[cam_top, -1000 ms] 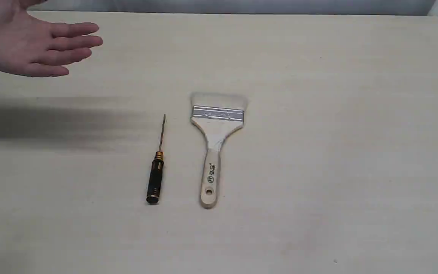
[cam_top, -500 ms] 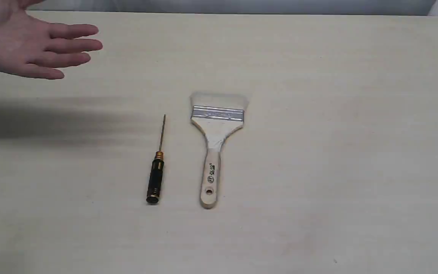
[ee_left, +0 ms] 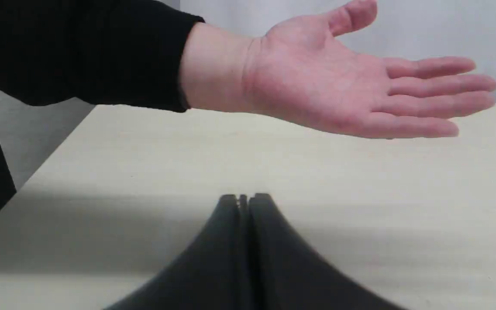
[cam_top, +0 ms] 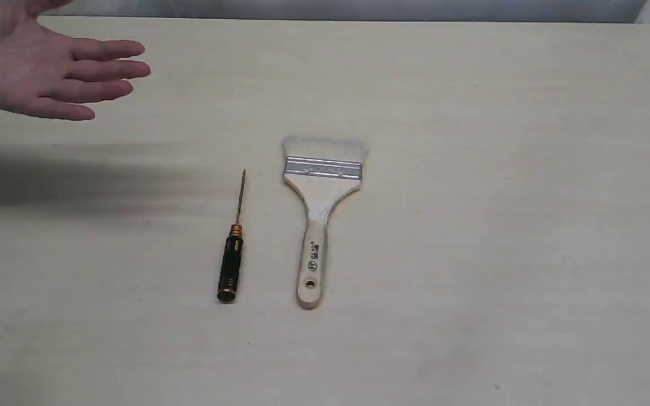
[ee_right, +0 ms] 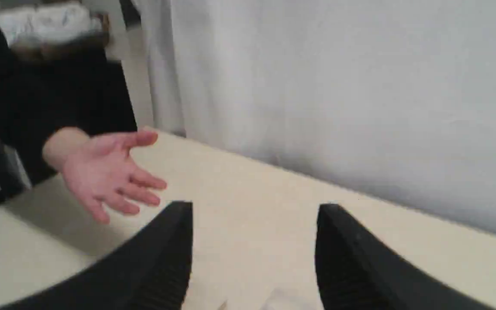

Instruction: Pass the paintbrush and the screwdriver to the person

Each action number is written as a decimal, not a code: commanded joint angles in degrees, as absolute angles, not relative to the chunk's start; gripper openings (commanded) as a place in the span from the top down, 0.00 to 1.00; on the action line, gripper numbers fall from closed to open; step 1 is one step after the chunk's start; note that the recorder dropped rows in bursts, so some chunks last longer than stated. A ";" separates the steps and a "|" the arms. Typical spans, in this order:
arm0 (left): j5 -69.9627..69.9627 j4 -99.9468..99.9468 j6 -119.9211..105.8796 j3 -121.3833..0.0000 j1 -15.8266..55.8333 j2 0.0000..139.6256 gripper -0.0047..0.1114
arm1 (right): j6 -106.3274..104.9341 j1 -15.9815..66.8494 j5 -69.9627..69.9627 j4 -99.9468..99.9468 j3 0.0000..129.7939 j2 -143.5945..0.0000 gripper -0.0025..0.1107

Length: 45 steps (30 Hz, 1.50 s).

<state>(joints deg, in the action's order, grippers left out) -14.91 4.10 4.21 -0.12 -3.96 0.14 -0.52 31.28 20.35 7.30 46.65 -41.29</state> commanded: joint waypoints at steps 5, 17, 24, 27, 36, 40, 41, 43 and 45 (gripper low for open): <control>-14.29 4.07 4.32 0.00 -3.64 0.00 0.96 | 1.84 31.49 48.81 6.39 69.39 -68.26 0.56; -14.32 3.85 4.32 0.00 -3.64 0.00 0.96 | 6.83 32.23 58.46 9.56 77.95 -100.43 0.66; -14.32 3.85 4.32 0.00 -3.64 0.00 0.96 | 4.84 36.59 54.53 6.56 77.95 -107.14 0.60; -14.32 3.85 4.32 0.00 -3.64 0.00 0.96 | 8.87 38.15 51.24 5.99 77.95 -108.16 0.55; -14.32 3.85 4.32 0.00 -3.64 0.00 0.96 | 22.32 38.08 52.45 2.08 82.02 -113.79 0.54; -14.32 3.85 4.32 0.00 -3.64 0.00 0.96 | 24.01 38.08 52.90 2.08 83.23 -117.22 0.54; -14.17 3.85 4.32 0.00 -3.64 0.00 0.96 | 24.42 38.08 52.47 2.08 83.23 -117.84 0.54; -14.27 3.99 4.32 0.00 -3.64 0.00 0.96 | 26.00 38.08 52.07 1.69 83.23 -118.96 0.54; -14.27 3.99 4.32 0.00 -3.64 0.00 0.96 | 27.09 38.08 52.07 1.22 83.23 -119.83 0.54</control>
